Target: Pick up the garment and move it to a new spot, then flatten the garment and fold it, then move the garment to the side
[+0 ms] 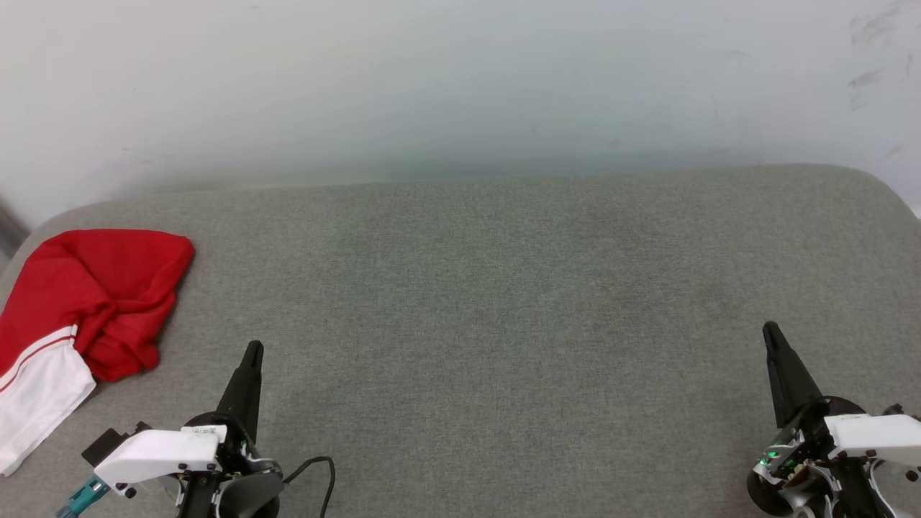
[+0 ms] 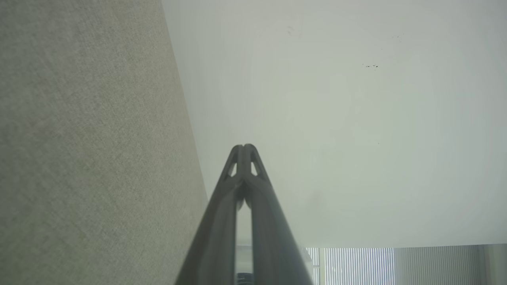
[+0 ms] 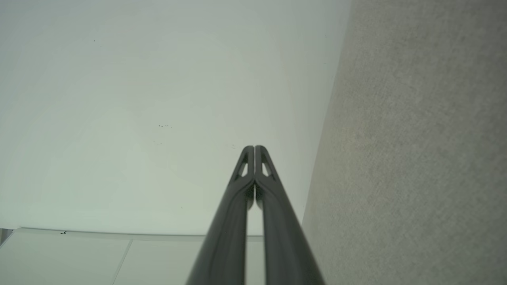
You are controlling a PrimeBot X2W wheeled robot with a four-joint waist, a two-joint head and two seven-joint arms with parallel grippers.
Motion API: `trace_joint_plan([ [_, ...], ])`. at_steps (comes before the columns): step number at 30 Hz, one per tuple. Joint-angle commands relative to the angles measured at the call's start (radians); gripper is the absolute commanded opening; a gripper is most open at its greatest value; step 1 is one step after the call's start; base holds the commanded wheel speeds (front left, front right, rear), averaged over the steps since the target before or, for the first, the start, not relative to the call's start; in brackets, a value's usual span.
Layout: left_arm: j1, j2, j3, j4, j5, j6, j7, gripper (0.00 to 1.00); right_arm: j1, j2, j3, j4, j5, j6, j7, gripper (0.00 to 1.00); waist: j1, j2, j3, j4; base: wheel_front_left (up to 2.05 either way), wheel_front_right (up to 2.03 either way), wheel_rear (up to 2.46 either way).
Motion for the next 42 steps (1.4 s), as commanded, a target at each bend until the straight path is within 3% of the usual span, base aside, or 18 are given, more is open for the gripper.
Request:
trace_joint_plan([
  [1,-0.006,-0.001,0.003,0.000,0.003,-0.004,0.002,0.00,-0.010,0.004,0.001,0.000,0.003,0.000,0.001,0.00,0.0000,0.0000,0.000,0.000,0.00,0.00,0.00],
  [42,-0.006,-0.001,0.003,0.000,0.003,-0.004,0.002,0.00,-0.010,0.004,0.001,0.000,0.003,0.000,0.001,0.00,0.0000,0.0000,0.000,0.000,0.00,0.00,0.00],
])
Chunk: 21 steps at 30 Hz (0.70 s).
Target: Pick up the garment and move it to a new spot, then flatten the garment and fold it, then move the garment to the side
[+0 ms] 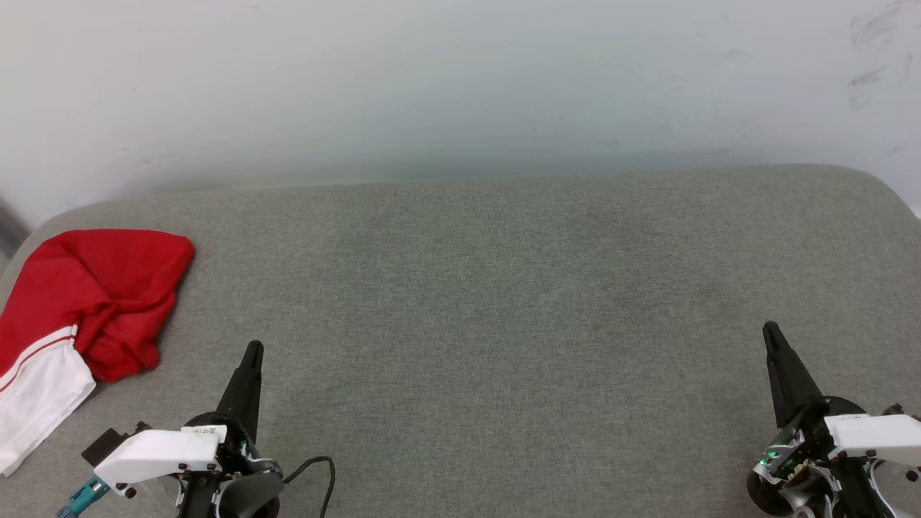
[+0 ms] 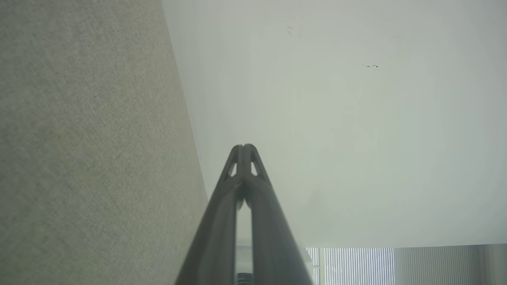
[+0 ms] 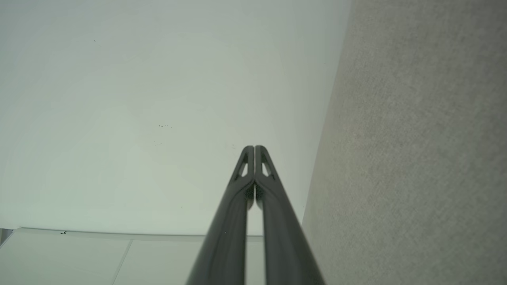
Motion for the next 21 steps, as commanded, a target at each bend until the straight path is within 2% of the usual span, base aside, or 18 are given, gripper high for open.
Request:
trace_joint_plan([
  [1,-0.006,-0.001,0.003,0.000,0.003,-0.004,0.002,0.00,-0.010,0.004,0.001,0.000,0.003,0.000,0.001,0.00,0.0000,0.0000,0.000,0.000,0.00,0.00,0.00],
  [14,-0.006,-0.001,0.003,0.000,0.003,-0.004,0.001,0.00,-0.010,0.004,0.001,0.000,0.003,0.000,0.001,0.00,0.0000,0.0000,0.000,0.000,0.00,0.00,0.00],
  [15,0.000,0.000,0.000,0.001,0.000,0.000,-0.001,1.00,0.000,0.000,0.000,0.001,0.000,0.000,0.000,1.00,0.0000,0.0000,0.000,0.000,0.00,0.00,0.00],
  [16,0.003,-0.001,-0.002,0.007,0.000,0.000,-0.002,1.00,0.004,0.000,0.001,0.006,-0.001,0.000,-0.001,1.00,0.0000,0.0000,0.000,0.000,0.00,0.00,0.00],
  [17,0.011,-0.002,-0.003,0.015,0.001,0.000,-0.002,0.00,0.012,0.000,0.002,0.015,-0.001,0.000,-0.001,0.00,0.0000,0.0000,0.000,0.000,0.00,0.00,0.00],
  [18,0.018,-0.002,-0.005,0.019,0.002,0.000,-0.004,1.00,0.018,0.000,0.003,0.021,-0.002,0.000,-0.003,1.00,0.0000,0.0000,0.000,0.000,0.00,0.00,0.00],
  [21,0.024,-0.002,-0.008,0.010,0.010,0.000,-0.020,1.00,0.023,0.000,0.017,0.009,-0.010,0.000,-0.019,1.00,0.0000,0.0000,0.001,-0.001,0.00,0.00,0.00],
])
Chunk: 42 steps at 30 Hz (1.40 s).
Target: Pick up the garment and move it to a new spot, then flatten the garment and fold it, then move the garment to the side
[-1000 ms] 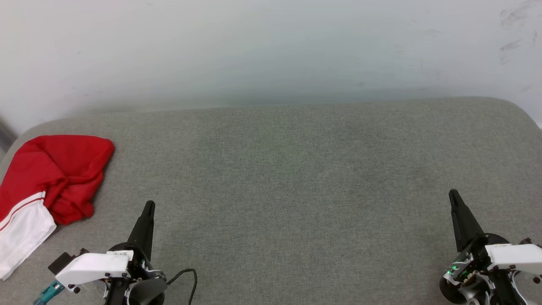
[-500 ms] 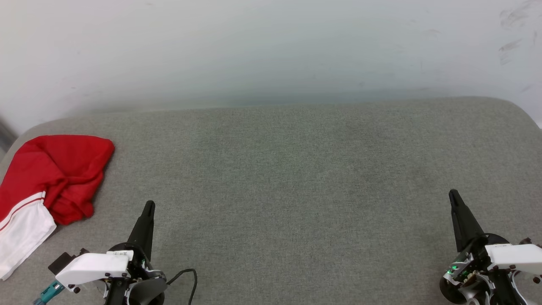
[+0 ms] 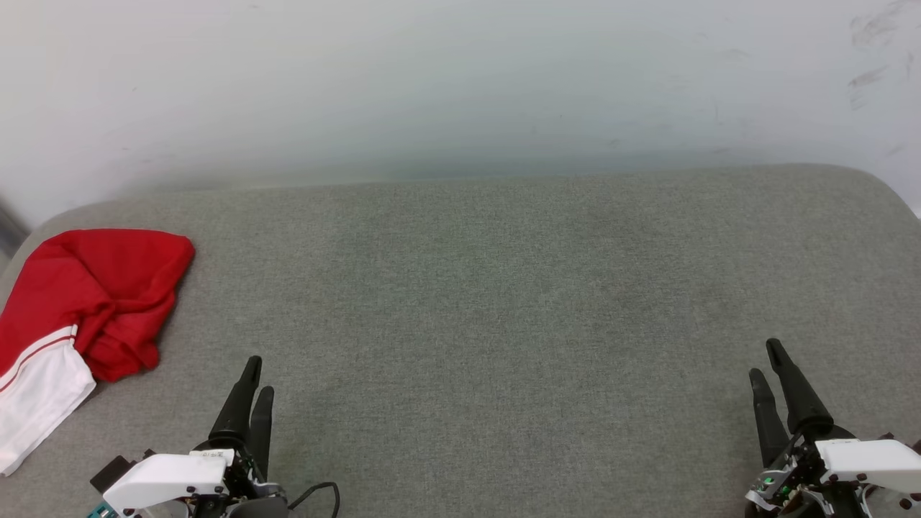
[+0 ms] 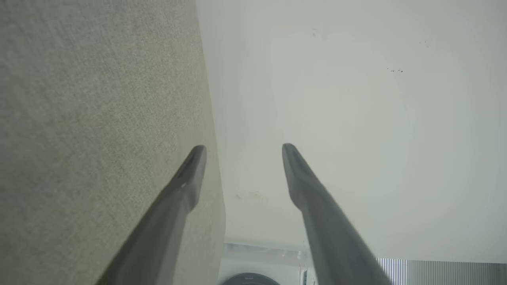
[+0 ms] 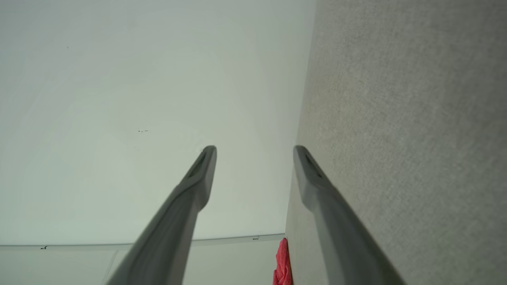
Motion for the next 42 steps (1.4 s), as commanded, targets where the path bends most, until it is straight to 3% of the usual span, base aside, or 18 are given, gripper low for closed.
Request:
trace_joint_plan([
  [1,-0.015,0.002,-0.001,-0.027,0.011,-0.001,-0.012,1.00,-0.017,0.000,0.012,-0.027,-0.010,0.001,-0.013,1.00,0.0000,0.0000,0.000,0.000,0.00,0.00,0.00],
  [18,0.015,0.002,0.037,-0.038,0.109,-0.001,-0.087,1.00,0.000,0.000,0.019,-0.037,-0.153,0.002,-0.089,1.00,0.0000,0.0000,0.003,-0.005,0.00,0.00,0.00],
  [26,-0.002,0.003,0.130,-0.049,0.242,-0.002,-0.120,1.00,-0.008,0.000,-0.020,-0.077,-0.353,0.002,-0.121,1.00,0.0000,0.0000,0.007,-0.004,0.00,0.00,0.00],
  [31,-0.009,0.003,0.138,-0.100,0.359,0.008,-0.139,1.00,-0.011,0.000,-0.025,-0.124,-0.511,0.002,-0.141,1.00,0.0000,0.0000,0.011,-0.004,0.00,0.00,0.00],
  [36,0.001,0.003,0.112,-0.211,0.517,0.063,-0.157,1.00,-0.016,0.000,0.005,-0.207,-0.685,0.002,-0.159,1.00,0.0000,0.0000,0.017,-0.005,0.00,0.00,0.00],
  [42,0.024,0.003,0.002,-0.353,0.765,0.200,-0.178,1.00,-0.015,0.000,0.036,-0.270,-0.845,0.002,-0.180,1.00,0.0000,0.0000,0.024,-0.010,0.00,0.00,0.00],
])
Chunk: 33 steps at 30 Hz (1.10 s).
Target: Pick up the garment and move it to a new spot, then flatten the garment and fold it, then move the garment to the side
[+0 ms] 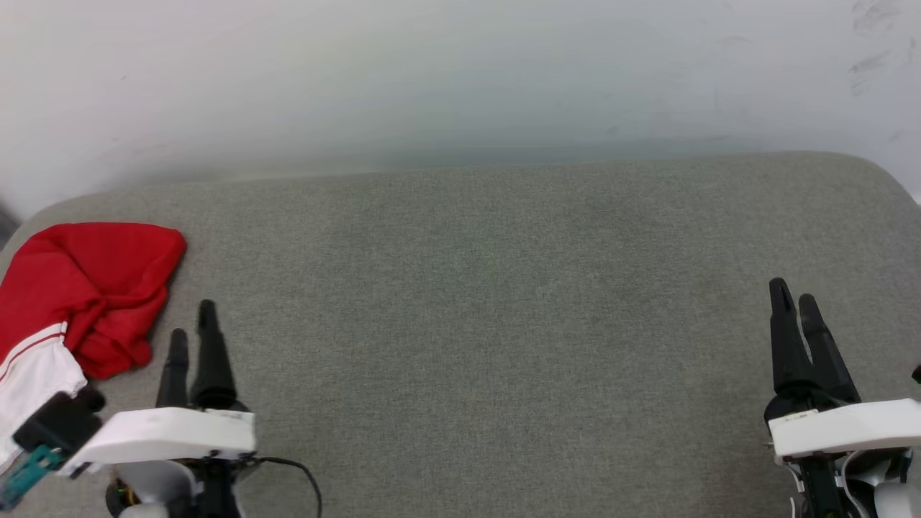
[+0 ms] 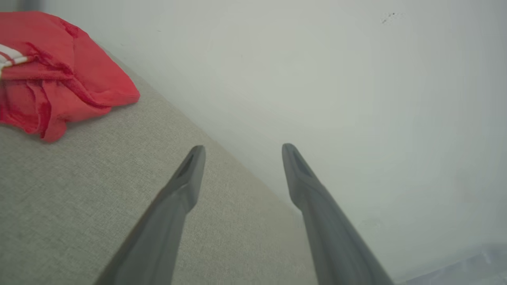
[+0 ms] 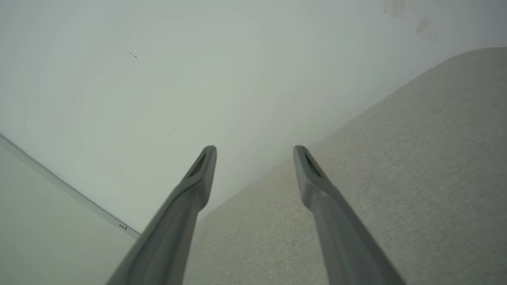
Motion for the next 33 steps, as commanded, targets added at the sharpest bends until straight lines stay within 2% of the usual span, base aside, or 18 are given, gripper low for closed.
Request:
trace_joint_plan([
  [1,0.003,0.003,-0.026,-0.032,0.053,0.020,-0.010,1.00,-0.019,-0.001,0.007,-0.029,-0.045,0.002,-0.008,1.00,0.0000,0.0000,0.001,-0.001,0.00,0.00,0.00],
  [5,0.008,0.014,-0.114,-0.058,0.184,0.088,-0.023,1.00,-0.024,-0.001,0.025,-0.066,-0.159,0.002,-0.021,1.00,0.0000,0.0000,0.004,-0.004,0.00,0.00,0.00],
  [10,0.002,0.074,-0.234,-0.071,0.281,0.211,-0.038,1.00,-0.021,-0.001,0.048,-0.096,-0.287,0.002,-0.037,1.00,0.0000,0.0000,0.005,-0.007,0.00,0.00,0.00],
  [15,-0.022,0.149,-0.377,-0.072,0.355,0.346,-0.053,1.00,-0.011,-0.001,0.066,-0.106,-0.392,0.002,-0.052,1.00,0.0000,0.0000,0.004,-0.009,0.00,0.00,0.00],
  [19,-0.036,0.191,-0.480,-0.082,0.363,0.418,-0.064,1.00,0.001,-0.001,0.073,-0.100,-0.453,0.002,-0.064,1.00,0.0000,0.0000,0.001,-0.010,0.00,0.00,0.00],
  [26,-0.046,0.222,-0.551,-0.106,0.381,0.439,-0.083,1.00,0.019,-0.001,0.074,-0.068,-0.524,0.002,-0.082,1.00,0.0000,0.0000,0.002,-0.012,0.00,0.00,0.00],
  [33,-0.024,0.216,-0.559,-0.112,0.419,0.407,-0.101,1.00,0.014,0.000,0.065,-0.030,-0.589,0.001,-0.101,1.00,0.0000,0.0000,0.007,-0.011,0.00,0.00,0.00],
])
